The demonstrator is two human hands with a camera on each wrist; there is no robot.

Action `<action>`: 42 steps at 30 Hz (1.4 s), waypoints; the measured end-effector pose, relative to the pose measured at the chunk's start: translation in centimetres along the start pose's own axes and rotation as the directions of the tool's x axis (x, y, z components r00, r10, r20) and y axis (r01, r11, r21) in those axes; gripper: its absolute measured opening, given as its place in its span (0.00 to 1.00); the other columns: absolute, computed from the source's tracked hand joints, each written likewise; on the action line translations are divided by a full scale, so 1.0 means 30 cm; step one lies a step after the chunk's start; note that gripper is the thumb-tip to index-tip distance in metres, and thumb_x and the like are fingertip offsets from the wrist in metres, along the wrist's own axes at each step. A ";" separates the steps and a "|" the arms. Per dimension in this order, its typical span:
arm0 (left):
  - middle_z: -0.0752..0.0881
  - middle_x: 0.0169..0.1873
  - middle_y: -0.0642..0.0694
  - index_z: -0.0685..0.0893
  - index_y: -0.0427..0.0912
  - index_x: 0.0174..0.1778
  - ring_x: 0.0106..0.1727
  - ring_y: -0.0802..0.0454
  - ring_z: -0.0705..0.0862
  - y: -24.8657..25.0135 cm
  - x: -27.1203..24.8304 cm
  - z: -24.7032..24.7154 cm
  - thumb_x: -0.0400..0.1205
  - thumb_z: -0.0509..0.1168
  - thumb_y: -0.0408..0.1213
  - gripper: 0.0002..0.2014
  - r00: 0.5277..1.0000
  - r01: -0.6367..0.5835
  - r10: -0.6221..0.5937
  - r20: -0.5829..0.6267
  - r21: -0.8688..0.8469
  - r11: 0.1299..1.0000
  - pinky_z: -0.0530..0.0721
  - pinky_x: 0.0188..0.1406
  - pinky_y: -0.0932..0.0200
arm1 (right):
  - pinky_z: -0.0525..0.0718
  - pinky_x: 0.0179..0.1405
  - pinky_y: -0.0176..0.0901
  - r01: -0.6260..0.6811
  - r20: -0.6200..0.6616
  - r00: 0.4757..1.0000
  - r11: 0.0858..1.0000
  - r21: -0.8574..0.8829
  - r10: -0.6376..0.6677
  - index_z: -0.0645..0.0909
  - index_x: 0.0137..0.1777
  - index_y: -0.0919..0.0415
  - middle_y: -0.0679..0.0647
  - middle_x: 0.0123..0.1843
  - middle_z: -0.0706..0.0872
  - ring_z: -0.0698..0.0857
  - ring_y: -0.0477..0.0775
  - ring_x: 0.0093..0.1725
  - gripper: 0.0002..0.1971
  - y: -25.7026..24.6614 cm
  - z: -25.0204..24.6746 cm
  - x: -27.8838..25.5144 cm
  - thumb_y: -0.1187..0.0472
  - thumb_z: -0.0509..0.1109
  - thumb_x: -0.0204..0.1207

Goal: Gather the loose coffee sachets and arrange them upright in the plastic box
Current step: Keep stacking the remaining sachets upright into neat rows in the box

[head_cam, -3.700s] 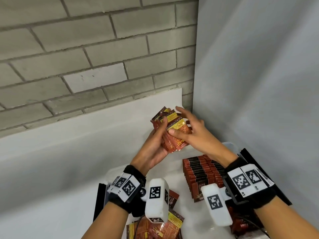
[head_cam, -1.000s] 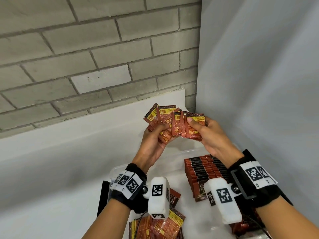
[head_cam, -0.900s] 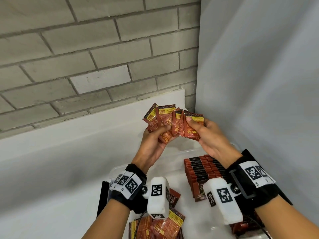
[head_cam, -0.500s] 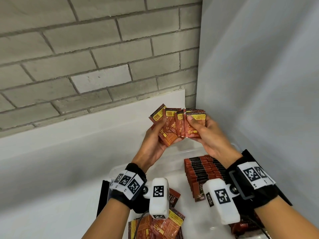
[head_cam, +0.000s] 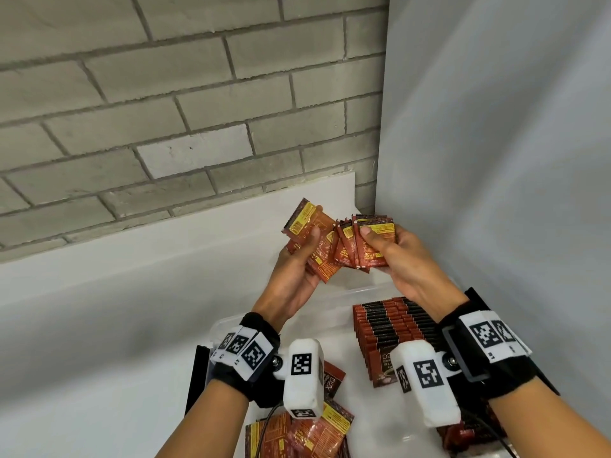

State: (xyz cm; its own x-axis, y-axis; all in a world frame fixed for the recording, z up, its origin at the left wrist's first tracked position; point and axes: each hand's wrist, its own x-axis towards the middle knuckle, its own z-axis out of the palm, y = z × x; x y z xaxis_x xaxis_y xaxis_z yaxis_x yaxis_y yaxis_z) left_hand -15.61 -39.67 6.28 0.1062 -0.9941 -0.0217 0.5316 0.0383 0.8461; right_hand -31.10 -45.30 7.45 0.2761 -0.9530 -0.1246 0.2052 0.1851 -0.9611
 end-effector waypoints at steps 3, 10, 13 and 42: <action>0.84 0.66 0.38 0.78 0.49 0.69 0.68 0.43 0.82 -0.001 -0.001 -0.002 0.88 0.55 0.36 0.15 0.999 -0.045 0.045 0.016 -0.014 0.999 0.76 0.72 0.40 | 0.86 0.54 0.53 -0.126 0.061 0.990 0.992 0.008 0.125 0.80 0.58 0.59 0.58 0.53 0.89 0.88 0.55 0.52 0.12 0.016 0.017 -0.006 0.59 0.71 0.77; 0.82 0.68 0.38 0.69 0.48 0.78 0.71 0.42 0.80 -0.001 0.000 -0.001 0.89 0.54 0.37 0.20 0.998 -0.064 0.065 0.022 -0.065 0.996 0.75 0.72 0.38 | 0.87 0.52 0.52 -0.137 0.064 0.989 0.988 0.070 0.133 0.78 0.62 0.61 0.59 0.57 0.88 0.88 0.56 0.55 0.15 0.033 0.042 -0.010 0.60 0.71 0.77; 0.84 0.65 0.39 0.75 0.47 0.74 0.68 0.44 0.82 0.004 0.000 0.005 0.87 0.57 0.37 0.18 0.999 -0.048 0.048 -0.008 -0.090 0.995 0.80 0.67 0.45 | 0.86 0.58 0.53 -0.025 -0.011 1.000 0.999 0.028 0.025 0.79 0.60 0.58 0.58 0.55 0.89 0.88 0.55 0.54 0.13 0.024 0.031 -0.002 0.59 0.72 0.77; 0.91 0.44 0.42 0.84 0.35 0.54 0.43 0.48 0.90 -0.019 -0.004 0.021 0.81 0.67 0.30 0.07 0.997 0.063 -0.070 0.012 0.306 0.950 0.91 0.34 0.50 | 0.86 0.54 0.43 0.362 0.152 0.930 0.906 -0.219 -0.335 0.73 0.62 0.50 0.48 0.53 0.88 0.88 0.44 0.52 0.20 -0.013 0.003 -0.005 0.56 0.75 0.72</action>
State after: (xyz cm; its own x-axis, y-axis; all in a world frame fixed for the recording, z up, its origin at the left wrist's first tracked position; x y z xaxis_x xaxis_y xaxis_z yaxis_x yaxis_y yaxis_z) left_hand -16.45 -39.63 6.13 0.0581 -0.9955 -0.0746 0.2543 -0.0575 0.9654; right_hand -31.14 -45.21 7.87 0.3305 -0.9118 0.2436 0.0803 -0.2300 -0.9699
